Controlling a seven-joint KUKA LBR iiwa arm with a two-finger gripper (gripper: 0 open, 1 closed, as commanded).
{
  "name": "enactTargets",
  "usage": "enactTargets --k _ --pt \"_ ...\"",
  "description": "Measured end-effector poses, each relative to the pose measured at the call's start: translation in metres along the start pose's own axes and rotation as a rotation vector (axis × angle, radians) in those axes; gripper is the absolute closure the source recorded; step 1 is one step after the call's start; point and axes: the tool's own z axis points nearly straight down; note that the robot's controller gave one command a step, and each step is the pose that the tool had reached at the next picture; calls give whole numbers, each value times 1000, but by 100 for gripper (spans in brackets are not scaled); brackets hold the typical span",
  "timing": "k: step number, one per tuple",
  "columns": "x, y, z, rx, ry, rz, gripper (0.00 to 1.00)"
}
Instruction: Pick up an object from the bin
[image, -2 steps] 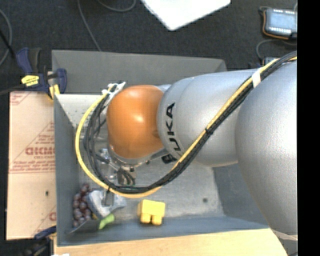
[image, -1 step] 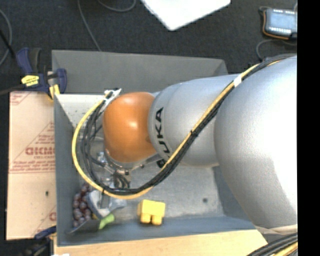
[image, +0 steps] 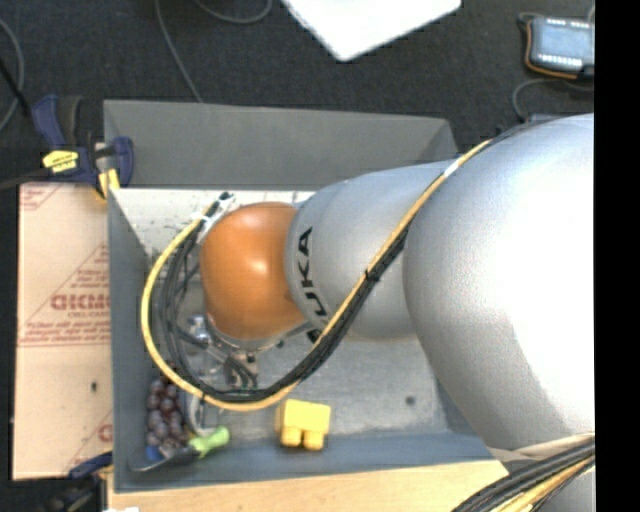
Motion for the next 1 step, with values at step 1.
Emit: enactTargets --k 1 --pt "1 -2 14 0 5 46 0"
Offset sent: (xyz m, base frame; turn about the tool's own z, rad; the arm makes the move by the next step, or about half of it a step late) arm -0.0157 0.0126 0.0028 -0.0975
